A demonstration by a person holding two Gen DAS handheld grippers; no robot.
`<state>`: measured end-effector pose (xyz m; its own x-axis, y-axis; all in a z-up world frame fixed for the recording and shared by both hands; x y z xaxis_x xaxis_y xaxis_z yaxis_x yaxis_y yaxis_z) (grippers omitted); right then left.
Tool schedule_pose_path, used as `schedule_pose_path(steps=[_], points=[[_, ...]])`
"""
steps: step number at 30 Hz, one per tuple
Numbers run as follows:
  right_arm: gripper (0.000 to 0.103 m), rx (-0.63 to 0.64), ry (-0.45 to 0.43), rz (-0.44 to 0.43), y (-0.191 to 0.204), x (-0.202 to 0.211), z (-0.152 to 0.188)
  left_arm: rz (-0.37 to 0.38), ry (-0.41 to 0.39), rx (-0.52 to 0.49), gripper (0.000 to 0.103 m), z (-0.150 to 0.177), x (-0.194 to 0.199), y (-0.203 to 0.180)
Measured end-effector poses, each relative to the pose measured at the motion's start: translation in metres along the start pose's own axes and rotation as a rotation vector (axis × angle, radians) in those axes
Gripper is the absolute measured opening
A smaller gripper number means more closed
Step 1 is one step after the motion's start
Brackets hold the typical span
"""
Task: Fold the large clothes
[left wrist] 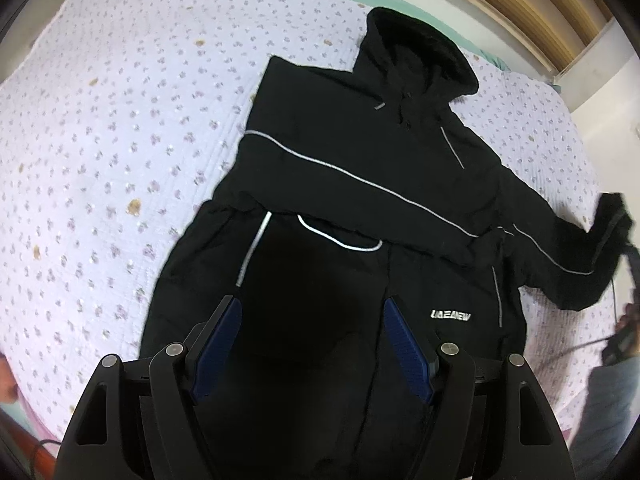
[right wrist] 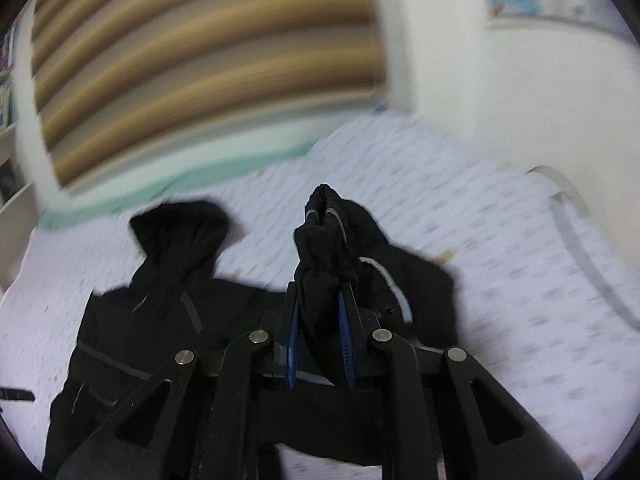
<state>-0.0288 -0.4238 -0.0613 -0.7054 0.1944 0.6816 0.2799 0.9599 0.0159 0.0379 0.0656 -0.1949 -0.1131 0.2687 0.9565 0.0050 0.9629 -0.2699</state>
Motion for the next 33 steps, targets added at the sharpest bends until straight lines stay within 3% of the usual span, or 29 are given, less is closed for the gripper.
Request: schedule_pose_path(steps=[6, 11, 14, 16, 17, 21, 24, 27, 30, 33], points=[[0.021, 0.049, 0.234, -0.064, 0.038, -0.093, 0.049, -0.007, 0.018, -0.061, 0.075, -0.001, -0.012, -0.015], [0.031, -0.028, 0.340, -0.087, 0.030, -0.134, 0.078, -0.013, 0.041, -0.098, 0.075, -0.003, -0.021, -0.025], [0.059, -0.092, 0.391, -0.135, 0.023, -0.143, 0.088, -0.017, 0.053, -0.124, 0.075, -0.006, -0.028, -0.035], [0.078, -0.102, 0.403, -0.156, 0.024, -0.143, 0.089, -0.010, 0.045, -0.193, 0.075, -0.010, -0.030, -0.052], [0.082, -0.096, 0.404, -0.154, 0.025, -0.140, 0.088, 0.001, 0.037, -0.228, 0.075, -0.013, -0.030, -0.063], [0.086, -0.054, 0.347, -0.091, 0.028, -0.101, 0.082, 0.112, -0.001, -0.365, 0.075, -0.028, -0.027, -0.120], [0.087, -0.028, 0.224, -0.035, 0.025, -0.049, 0.069, 0.273, -0.030, -0.480, 0.075, -0.044, -0.027, -0.183], [0.092, -0.052, 0.096, -0.029, 0.016, 0.005, 0.059, 0.408, -0.007, -0.550, 0.075, -0.058, -0.043, -0.238], [0.094, -0.090, 0.013, -0.031, 0.001, 0.045, 0.059, 0.468, 0.052, -0.580, 0.075, -0.066, -0.076, -0.284], [0.094, -0.126, -0.022, 0.004, -0.015, 0.072, 0.069, 0.466, 0.078, -0.597, 0.075, -0.072, -0.109, -0.315]])
Point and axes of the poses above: each gripper's, at about its wrist camera, not at the fingertips, and x roughly against the way its jaws point, y to its left, z to its underside, the point moved 4 cm from there along -x, roughly the way its jaws point, and after that the axes turned 12 degrees about y, right-handed, at the moved point
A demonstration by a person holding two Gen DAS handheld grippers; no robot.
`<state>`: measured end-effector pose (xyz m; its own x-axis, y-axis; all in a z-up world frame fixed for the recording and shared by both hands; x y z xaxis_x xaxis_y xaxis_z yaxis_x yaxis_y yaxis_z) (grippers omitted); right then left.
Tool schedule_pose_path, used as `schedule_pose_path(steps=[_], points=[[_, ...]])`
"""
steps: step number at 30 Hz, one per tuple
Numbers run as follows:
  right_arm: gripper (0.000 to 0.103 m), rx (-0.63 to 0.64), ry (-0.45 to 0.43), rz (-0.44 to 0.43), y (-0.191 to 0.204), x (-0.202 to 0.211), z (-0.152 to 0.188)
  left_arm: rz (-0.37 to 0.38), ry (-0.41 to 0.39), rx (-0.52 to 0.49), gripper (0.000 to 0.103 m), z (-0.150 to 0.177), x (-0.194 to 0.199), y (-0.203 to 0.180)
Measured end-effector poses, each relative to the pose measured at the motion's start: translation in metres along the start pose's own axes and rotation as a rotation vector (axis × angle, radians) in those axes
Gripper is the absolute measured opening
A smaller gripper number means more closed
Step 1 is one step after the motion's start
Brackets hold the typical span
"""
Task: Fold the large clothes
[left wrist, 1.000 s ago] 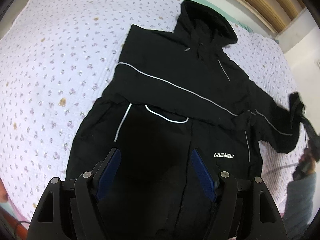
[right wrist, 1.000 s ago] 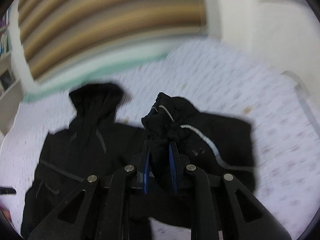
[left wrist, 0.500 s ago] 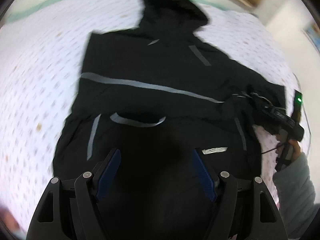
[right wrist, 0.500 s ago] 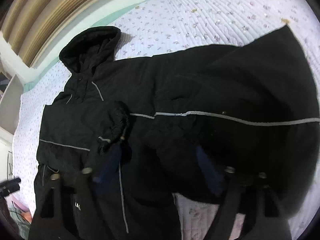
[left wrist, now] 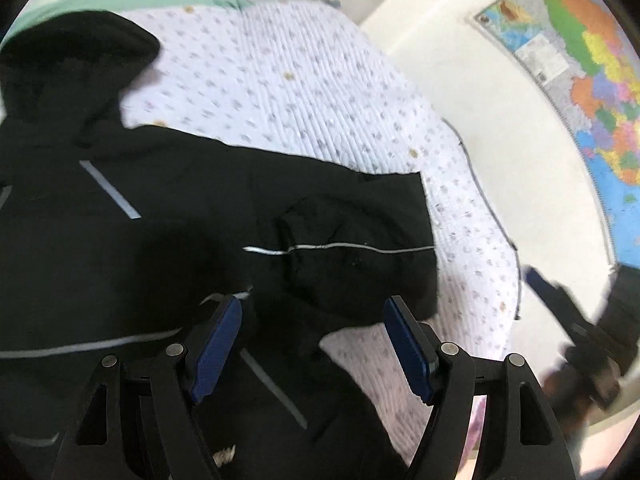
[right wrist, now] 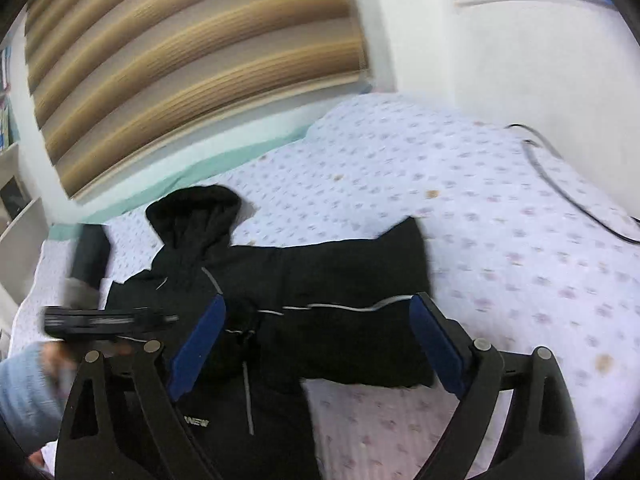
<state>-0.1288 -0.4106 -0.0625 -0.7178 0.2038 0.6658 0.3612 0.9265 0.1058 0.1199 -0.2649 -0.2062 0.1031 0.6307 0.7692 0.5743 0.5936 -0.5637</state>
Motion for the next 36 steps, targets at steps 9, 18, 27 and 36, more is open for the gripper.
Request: schedule_pose_path(steps=[9, 18, 27, 36], points=[[0.094, -0.142, 0.057, 0.061, -0.049, -0.004, 0.032, -0.010, 0.076, -0.069, 0.075, -0.031, -0.082, -0.021], [0.094, -0.115, 0.082, 0.065, -0.044, -0.015, 0.031, -0.059, 0.185, -0.047, 0.063, -0.031, -0.126, -0.001], [0.094, -0.054, 0.121, 0.045, -0.022, -0.025, 0.034, 0.001, 0.141, -0.075, 0.027, -0.033, -0.118, -0.008], [0.094, -0.054, 0.100, 0.039, -0.017, -0.017, 0.025, 0.055, -0.050, -0.087, 0.024, -0.026, -0.017, -0.020]])
Point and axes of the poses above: each gripper's, at about its wrist camera, not at the fingertips, and x roughly against the way its jaws point, y to its left, z to its underside, the point moved 4 cm from there along -x, roughly the way its jaws point, and after that the axes turned 12 degrees about y, right-handed, at the moved point
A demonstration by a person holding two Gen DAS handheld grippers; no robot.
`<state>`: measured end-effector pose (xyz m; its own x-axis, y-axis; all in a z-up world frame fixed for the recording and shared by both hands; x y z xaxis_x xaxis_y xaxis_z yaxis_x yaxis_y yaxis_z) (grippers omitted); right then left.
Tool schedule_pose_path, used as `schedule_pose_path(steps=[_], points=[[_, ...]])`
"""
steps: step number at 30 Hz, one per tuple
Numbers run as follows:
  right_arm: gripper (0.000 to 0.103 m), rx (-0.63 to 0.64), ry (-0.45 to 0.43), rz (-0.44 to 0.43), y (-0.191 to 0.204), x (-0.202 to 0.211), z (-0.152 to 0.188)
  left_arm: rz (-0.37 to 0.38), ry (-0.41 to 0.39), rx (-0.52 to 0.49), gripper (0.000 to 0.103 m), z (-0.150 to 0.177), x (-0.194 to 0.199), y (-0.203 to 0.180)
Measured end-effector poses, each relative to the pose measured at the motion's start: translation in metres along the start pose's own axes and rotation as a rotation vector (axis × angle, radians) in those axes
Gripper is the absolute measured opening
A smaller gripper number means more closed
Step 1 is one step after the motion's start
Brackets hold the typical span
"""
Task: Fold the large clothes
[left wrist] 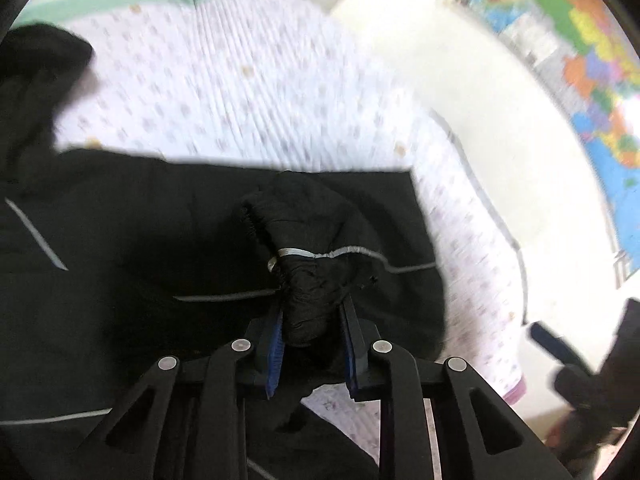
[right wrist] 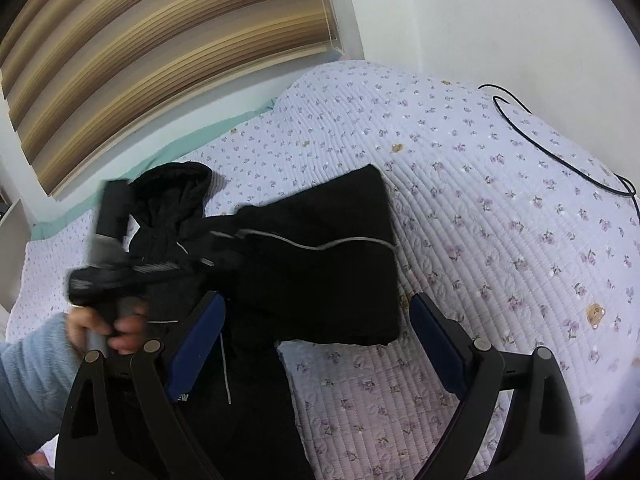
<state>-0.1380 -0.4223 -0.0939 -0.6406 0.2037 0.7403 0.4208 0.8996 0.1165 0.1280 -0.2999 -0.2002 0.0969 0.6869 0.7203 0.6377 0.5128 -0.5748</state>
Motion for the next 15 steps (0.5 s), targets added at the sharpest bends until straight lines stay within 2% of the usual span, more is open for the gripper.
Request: schedule_pose_path(steps=[7, 15], points=[[0.094, 0.048, 0.010, -0.013, 0.022, 0.002, -0.005, -0.058, -0.182, 0.061, 0.024, 0.010, 0.126, 0.030], [0.094, 0.164, 0.023, -0.005, 0.057, 0.003, -0.010, -0.265, -0.320, 0.127, 0.024, 0.044, 0.238, 0.098]])
Point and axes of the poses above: each gripper's, at about its wrist camera, not at the fingertips, and x roughly against the way its jaws point, y to its left, z to its underside, the point moved 4 cm from there along -x, roughly the way its jaws point, and after that the axes turned 12 degrees about y, right-handed, at the moved point
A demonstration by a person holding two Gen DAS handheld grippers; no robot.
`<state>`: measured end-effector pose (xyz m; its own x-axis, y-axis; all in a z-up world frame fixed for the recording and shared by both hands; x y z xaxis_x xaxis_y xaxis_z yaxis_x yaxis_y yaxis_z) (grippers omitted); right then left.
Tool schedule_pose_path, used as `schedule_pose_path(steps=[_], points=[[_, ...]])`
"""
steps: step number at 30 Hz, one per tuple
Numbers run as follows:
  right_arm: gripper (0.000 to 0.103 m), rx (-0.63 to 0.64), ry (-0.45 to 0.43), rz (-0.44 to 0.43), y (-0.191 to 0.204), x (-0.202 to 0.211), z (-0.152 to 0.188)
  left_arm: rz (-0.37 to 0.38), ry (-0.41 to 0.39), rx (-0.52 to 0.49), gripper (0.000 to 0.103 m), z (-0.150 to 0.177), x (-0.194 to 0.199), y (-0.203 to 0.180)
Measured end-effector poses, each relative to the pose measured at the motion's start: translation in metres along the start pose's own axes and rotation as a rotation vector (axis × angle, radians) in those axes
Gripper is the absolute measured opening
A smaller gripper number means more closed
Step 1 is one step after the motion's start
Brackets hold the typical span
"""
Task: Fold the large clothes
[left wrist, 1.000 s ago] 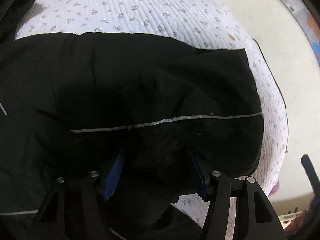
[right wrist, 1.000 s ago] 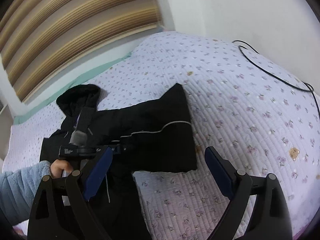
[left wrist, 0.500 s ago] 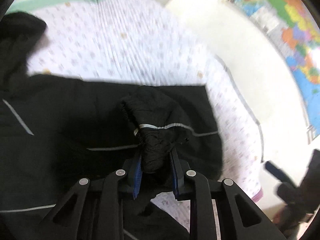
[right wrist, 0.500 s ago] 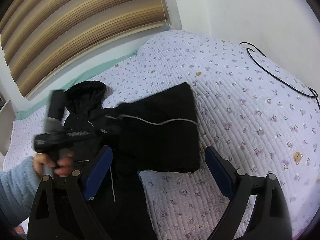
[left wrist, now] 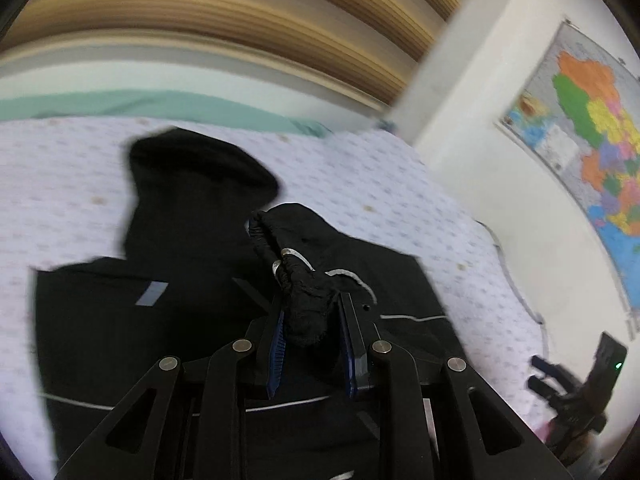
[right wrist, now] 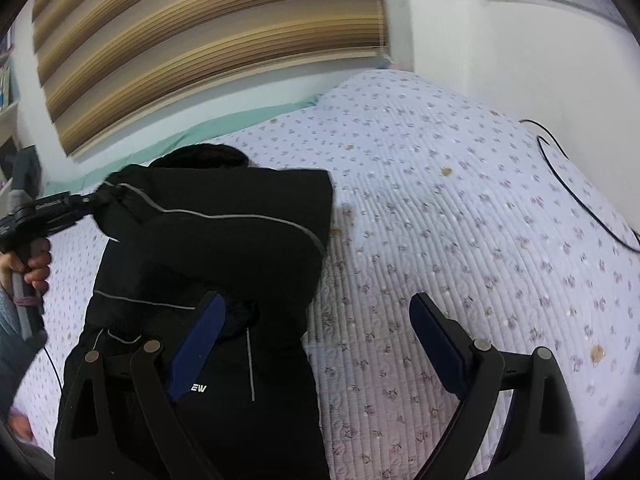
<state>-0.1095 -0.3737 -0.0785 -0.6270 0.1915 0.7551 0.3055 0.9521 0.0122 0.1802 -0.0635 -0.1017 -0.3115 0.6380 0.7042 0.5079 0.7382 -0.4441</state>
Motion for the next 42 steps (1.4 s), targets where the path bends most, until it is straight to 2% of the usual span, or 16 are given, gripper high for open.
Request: schedule_pose_path(steps=[3, 6, 10, 15, 20, 23, 27, 31, 32, 33, 35, 38, 39, 40, 42], points=[[0.094, 0.023, 0.011, -0.011, 0.010, -0.001, -0.003, -0.100, 0.004, -0.004, 0.024, 0.006, 0.019, 0.040], [0.094, 0.046, 0.018, -0.014, 0.018, -0.002, -0.006, -0.263, 0.045, 0.008, 0.023, 0.017, 0.033, 0.084], [0.094, 0.067, 0.041, -0.017, 0.029, -0.007, -0.008, -0.310, 0.080, 0.107, 0.024, 0.037, 0.047, 0.139], [0.094, 0.099, 0.070, -0.031, 0.045, -0.014, -0.010, -0.418, 0.192, 0.126, 0.024, 0.076, 0.008, 0.176], [0.094, 0.168, 0.089, -0.009, 0.064, -0.014, -0.009, -0.465, 0.278, 0.187, 0.024, 0.105, -0.038, 0.197], [0.094, 0.177, 0.104, -0.010, 0.070, -0.017, -0.008, -0.477, 0.262, 0.200, 0.027, 0.114, -0.047, 0.204], [0.094, 0.149, 0.118, -0.026, 0.075, -0.024, -0.009, -0.487, 0.263, 0.141, 0.031, 0.120, -0.053, 0.202], [0.094, 0.159, 0.106, -0.041, 0.083, -0.022, -0.012, -0.418, 0.278, 0.172, 0.033, 0.116, -0.042, 0.207], [0.094, 0.166, 0.102, -0.040, 0.086, -0.021, -0.013, -0.403, 0.285, 0.197, 0.037, 0.115, -0.037, 0.210], [0.094, 0.174, 0.096, -0.039, 0.088, -0.020, -0.014, -0.407, 0.285, 0.239, 0.047, 0.112, -0.028, 0.213], [0.094, 0.180, 0.085, -0.041, 0.091, -0.018, -0.016, -0.450, 0.249, 0.304, 0.062, 0.109, -0.009, 0.215], [0.094, 0.161, 0.068, -0.058, 0.096, -0.020, -0.022, -0.641, 0.134, 0.327, 0.061, 0.099, 0.029, 0.208], [0.094, 0.149, 0.063, -0.072, 0.101, -0.024, -0.025, -0.674, 0.091, 0.324, 0.061, 0.095, 0.040, 0.204], [0.094, 0.141, 0.059, -0.089, 0.106, -0.028, -0.029, -0.666, 0.072, 0.325, 0.061, 0.093, 0.044, 0.200], [0.094, 0.138, 0.056, -0.119, 0.119, -0.037, -0.037, -0.583, 0.040, 0.327, 0.061, 0.087, 0.050, 0.185]])
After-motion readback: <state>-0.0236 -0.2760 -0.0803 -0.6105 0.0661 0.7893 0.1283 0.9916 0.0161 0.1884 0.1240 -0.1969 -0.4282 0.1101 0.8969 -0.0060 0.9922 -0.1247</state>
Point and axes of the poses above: each gripper's, at about its wrist camera, not at the fingertips, and x roughly against the way its jaws point, y to its left, z to its underside, the point moved 4 cm from there along -x, roughly the way its jaws point, and after that the axes turned 12 degrees about y, right-handed, at the moved point
